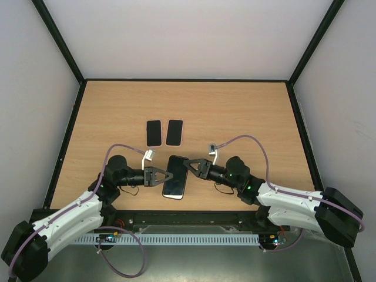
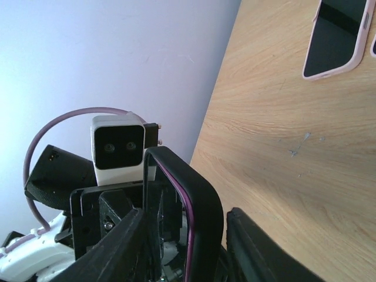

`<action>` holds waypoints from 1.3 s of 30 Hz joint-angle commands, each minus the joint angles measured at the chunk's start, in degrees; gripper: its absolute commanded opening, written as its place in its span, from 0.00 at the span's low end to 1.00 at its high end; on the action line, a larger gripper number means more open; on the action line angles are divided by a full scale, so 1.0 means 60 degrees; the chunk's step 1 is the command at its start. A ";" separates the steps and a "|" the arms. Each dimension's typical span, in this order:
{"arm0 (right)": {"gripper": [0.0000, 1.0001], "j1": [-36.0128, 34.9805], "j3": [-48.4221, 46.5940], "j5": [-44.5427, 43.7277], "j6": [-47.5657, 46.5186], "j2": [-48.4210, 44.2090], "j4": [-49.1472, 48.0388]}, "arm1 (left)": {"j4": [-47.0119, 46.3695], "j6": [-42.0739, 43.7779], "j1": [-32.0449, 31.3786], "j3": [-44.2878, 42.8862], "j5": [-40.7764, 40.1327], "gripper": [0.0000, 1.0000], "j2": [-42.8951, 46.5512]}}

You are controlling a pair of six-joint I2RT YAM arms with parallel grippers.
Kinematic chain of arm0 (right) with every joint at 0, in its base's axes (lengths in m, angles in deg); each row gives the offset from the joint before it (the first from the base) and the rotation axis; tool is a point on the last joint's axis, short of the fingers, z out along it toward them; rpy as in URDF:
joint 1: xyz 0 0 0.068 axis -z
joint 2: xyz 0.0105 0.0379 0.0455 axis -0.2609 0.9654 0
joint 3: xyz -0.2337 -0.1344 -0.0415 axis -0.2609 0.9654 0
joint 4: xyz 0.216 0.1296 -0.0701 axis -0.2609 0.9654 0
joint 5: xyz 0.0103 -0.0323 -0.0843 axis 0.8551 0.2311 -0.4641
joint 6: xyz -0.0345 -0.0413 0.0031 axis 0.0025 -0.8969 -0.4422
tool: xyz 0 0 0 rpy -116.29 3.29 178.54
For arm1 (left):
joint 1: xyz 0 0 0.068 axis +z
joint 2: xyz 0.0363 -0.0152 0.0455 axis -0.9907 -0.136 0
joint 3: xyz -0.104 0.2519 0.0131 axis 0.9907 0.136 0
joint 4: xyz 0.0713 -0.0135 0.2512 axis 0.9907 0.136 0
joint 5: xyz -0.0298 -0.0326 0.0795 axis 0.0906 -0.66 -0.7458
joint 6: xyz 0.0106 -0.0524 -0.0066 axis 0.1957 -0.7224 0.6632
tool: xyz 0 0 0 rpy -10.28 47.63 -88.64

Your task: Put the phone into the phone case

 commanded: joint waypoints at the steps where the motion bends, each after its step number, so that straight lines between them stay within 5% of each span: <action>1: 0.32 0.0071 -0.0334 -0.0298 -0.0275 -0.0125 -0.0368 | -0.0434 0.0208 -0.0037 -0.0210 0.0260 0.03 0.0043; 6: 0.03 0.0079 -0.0489 -0.0239 -0.0478 -0.0167 -0.0218 | 0.0609 0.0545 -0.0053 -0.0381 -0.0125 0.03 0.0000; 14: 0.03 0.0083 -0.0662 -0.0334 -0.0745 -0.0095 0.0617 | 0.1663 0.0912 -0.0042 -0.0560 -0.0884 0.03 -0.0103; 22: 0.52 0.0078 -0.0539 0.0760 -0.0500 0.0163 0.0226 | 0.0848 0.0282 -0.0041 -0.0772 -0.1194 0.03 -0.0070; 30: 0.56 0.0038 0.0122 0.1897 0.0587 0.1296 -0.1958 | -0.0179 -0.0353 -0.0051 -0.0945 -0.1944 0.03 -0.0081; 34: 0.49 -0.0060 0.0181 0.2132 0.0720 0.1687 -0.2422 | -0.0485 -0.0496 -0.0041 -0.0914 -0.2315 0.03 -0.0146; 39: 0.25 -0.0087 0.0365 0.2095 0.0805 0.1616 -0.2800 | -0.0511 -0.0455 -0.0041 -0.0901 -0.2672 0.03 -0.0267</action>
